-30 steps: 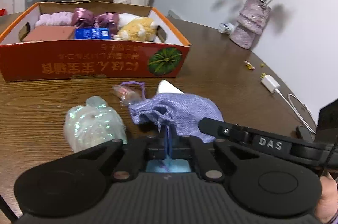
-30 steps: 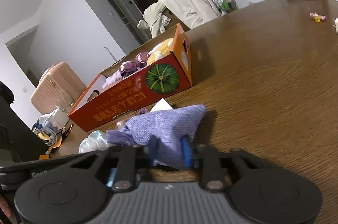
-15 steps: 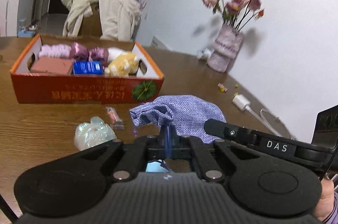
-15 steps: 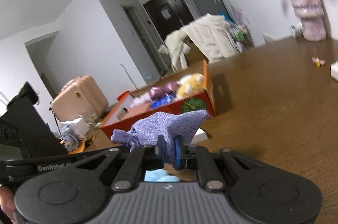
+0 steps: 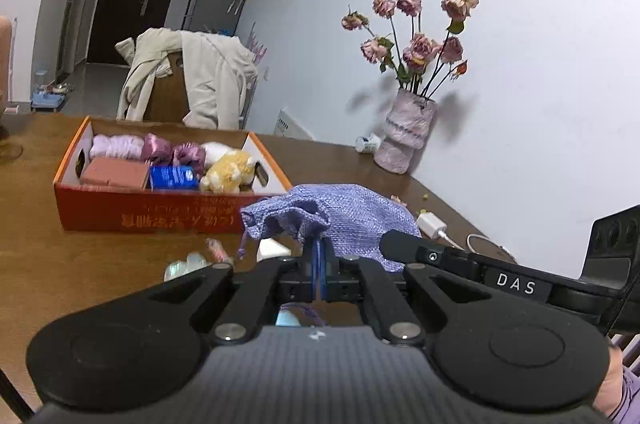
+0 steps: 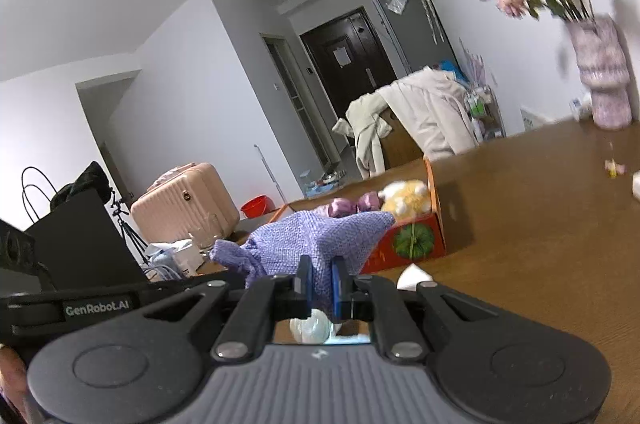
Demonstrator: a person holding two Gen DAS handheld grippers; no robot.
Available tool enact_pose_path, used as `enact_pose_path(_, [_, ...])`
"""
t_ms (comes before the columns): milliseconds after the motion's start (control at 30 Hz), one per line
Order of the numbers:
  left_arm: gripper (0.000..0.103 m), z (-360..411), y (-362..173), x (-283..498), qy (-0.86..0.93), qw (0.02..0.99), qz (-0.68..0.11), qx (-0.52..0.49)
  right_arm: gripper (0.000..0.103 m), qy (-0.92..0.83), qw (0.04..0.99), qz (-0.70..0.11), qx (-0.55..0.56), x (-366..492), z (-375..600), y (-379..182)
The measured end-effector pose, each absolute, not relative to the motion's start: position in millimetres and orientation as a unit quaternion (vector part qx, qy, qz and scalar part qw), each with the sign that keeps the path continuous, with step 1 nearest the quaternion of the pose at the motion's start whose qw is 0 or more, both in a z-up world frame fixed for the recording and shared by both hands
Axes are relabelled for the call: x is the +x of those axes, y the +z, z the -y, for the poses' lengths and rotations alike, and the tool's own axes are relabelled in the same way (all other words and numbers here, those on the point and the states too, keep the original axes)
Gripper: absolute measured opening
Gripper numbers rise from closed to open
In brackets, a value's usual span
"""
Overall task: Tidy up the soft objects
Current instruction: 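Carry the lilac pouch into the box beside the plush toy and release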
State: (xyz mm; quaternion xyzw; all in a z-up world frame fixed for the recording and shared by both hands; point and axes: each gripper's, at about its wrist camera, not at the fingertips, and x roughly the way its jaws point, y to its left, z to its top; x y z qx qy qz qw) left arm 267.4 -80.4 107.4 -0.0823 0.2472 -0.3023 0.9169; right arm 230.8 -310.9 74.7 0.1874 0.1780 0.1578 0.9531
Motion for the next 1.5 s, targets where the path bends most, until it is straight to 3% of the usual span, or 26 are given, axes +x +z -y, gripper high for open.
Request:
enact_pose_path(267, [0.002,87.4,116.0,384.7,-0.295,0.901,-0.299,-0.109,0.009,0.171,0.947,-0.219,0.159,344.6,321.1,96.7])
enact_pose_path(500, [0.002,100.5,70.6,493.3,-0.252,0.885,-0.375,-0.113,0.009,0.153,0.93,-0.309,0.128,465.8,315.1,67.9])
enact_pose_path(700, [0.003,113.9,28.8,532.2,-0.235,0.873,-0.417,-0.095,0.012,0.127,0.925,-0.35,0.081,505.5,302.5,37.5])
enact_pose_path(967, [0.009,109.0,25.6,535.1,-0.238,0.873,-0.415,-0.089,0.027,0.096,0.931,-0.351,0.037,504.1,297.1,32.8])
enact_pose_path(1167, [0.031,89.6,65.6,508.4,-0.222,0.897,-0.375,-0.078,0.034,0.089,0.944,-0.315,0.047,479.8,312.4,68.1])
enact_pose_path(1433, [0.041,67.6,122.8,431.2,-0.192,0.933,-0.303,-0.026,0.034,0.097,0.958,-0.263,0.053,413.6,321.2,116.8])
enact_pose_path(1500, [0.053,59.9,129.4,403.9,-0.185,0.941,-0.284,-0.016,0.034,0.106,0.962,-0.246,0.054,388.3,320.4,125.6])
